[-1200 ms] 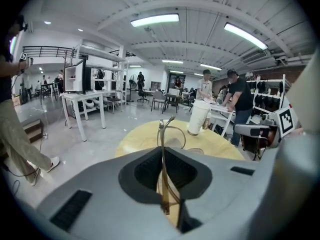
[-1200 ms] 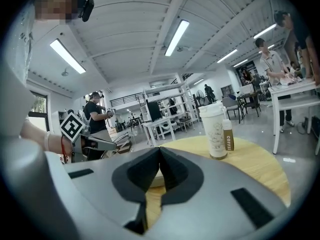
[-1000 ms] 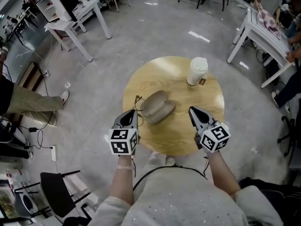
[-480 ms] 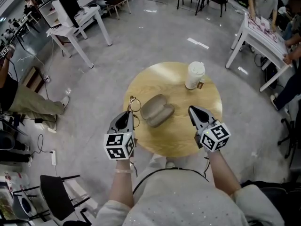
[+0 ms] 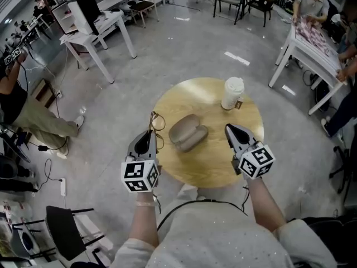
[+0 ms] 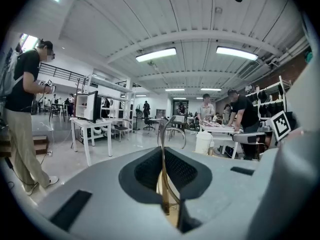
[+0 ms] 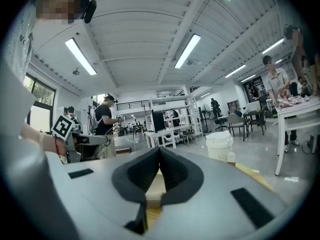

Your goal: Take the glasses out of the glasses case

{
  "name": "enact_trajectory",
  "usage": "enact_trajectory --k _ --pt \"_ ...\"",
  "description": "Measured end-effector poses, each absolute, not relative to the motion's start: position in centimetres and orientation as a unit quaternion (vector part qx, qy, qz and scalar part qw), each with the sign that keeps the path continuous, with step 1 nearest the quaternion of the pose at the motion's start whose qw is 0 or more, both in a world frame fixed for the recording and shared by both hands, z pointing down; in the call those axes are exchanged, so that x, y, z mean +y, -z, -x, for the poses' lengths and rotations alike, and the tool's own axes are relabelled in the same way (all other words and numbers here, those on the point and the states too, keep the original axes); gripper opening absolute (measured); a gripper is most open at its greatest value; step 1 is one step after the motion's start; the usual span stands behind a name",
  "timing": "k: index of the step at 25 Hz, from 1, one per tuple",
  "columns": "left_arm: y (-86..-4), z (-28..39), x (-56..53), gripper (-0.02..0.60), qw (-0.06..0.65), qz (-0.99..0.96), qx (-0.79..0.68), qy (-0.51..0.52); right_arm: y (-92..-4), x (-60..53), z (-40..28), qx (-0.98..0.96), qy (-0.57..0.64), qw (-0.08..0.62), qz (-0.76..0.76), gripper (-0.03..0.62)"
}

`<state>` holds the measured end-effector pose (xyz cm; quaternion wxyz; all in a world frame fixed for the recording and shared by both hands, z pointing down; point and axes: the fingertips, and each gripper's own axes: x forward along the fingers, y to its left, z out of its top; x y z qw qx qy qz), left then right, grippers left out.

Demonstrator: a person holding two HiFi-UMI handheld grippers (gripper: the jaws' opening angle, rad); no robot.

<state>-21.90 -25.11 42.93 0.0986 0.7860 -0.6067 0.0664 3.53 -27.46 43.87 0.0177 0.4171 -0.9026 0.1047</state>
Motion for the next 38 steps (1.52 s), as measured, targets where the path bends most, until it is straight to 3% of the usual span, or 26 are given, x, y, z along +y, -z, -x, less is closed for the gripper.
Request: enact_trajectory --k 38 --pt "-39.6 24.1 -23.2 0.017 0.038 -0.767 -0.64 -0.025 -41.4 -27.0 -3.2 -0.904 -0.078 0.004 -0.421 0.005"
